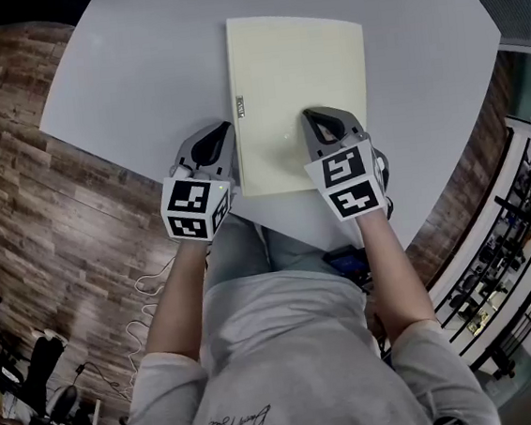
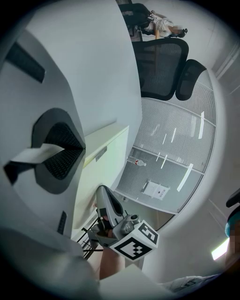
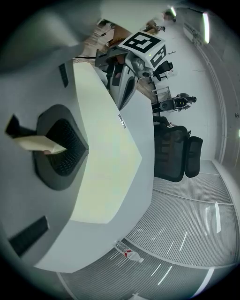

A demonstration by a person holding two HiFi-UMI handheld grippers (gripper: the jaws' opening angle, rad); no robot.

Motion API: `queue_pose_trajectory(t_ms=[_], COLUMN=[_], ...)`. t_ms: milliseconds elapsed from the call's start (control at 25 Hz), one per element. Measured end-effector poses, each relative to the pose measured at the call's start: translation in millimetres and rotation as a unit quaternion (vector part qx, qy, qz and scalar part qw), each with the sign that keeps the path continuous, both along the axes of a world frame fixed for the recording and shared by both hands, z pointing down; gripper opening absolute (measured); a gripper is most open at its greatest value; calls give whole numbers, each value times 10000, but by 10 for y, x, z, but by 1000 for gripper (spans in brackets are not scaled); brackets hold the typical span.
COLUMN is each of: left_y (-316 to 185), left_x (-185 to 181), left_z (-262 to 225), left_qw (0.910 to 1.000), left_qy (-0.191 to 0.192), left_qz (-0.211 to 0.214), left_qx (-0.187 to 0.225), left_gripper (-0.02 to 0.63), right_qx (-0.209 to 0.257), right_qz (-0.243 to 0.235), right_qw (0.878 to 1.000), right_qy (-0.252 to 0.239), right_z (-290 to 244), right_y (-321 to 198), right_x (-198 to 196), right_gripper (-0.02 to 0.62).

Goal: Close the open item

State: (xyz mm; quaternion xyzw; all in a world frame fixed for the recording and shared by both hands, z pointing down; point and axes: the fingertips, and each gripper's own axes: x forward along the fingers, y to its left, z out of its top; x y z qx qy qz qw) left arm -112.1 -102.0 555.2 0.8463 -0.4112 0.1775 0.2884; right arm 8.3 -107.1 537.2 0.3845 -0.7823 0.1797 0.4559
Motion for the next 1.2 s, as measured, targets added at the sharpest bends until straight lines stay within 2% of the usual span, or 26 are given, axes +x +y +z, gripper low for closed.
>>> queue_pose_trajectory(t_ms=[440,1000,1200], left_y=[-19,-32,-28], left_x=[14,28,15], left_z=[-12,3,-2], left_qw=[10000,10000,10000], left_qy=[-42,-73,-59], left_qz=[-3,-3,-24], left_qx=[15,-9,-19], left_gripper=[9,9,8], right_qx=[-189,-236,-133], right_qz=[-202,-271,-189], right_qw=[9993,9989,9995], right_qy=[244,312,193], right_z=[67,107,44], right_y=[13,-3,-1], right_x=[-11,-6,-22], right_gripper=[12,12,12])
